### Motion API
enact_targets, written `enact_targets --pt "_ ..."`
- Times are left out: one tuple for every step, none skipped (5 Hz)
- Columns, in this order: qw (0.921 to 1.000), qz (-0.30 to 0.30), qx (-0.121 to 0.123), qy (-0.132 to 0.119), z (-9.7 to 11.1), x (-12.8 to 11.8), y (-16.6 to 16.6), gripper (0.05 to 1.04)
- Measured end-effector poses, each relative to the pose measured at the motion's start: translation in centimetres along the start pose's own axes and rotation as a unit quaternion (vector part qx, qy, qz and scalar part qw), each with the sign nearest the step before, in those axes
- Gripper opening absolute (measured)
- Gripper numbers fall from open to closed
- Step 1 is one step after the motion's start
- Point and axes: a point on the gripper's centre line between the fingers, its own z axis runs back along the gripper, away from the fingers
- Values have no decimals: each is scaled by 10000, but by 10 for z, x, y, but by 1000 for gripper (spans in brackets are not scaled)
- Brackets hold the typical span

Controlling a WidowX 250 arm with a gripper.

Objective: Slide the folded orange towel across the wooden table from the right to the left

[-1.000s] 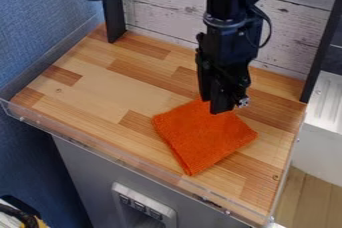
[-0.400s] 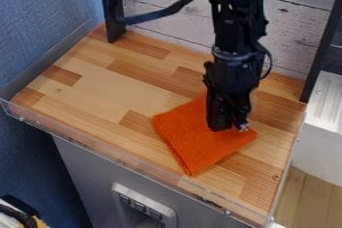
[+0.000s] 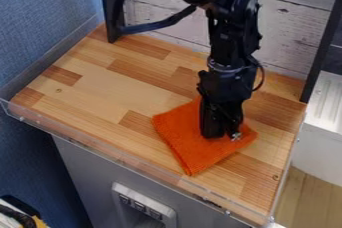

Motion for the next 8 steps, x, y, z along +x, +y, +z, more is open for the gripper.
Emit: enact_targets --pt "9999 41 99 66 -7 -8 0 62" --pt "9994 268 210 62 -8 -11 4 62" --pt "9966 773 286 31 -8 -19 21 62" --pt "9894 1414 341 3 -8 -34 42 62" --pt "9804 1924 408 -143 -8 -42 57 62" --pt "9700 2379 405 -287 -8 -53 71 62" --pt "9577 2826 330 -424 -8 -65 81 62" --pt "9478 3147 207 -475 -9 -74 87 62"
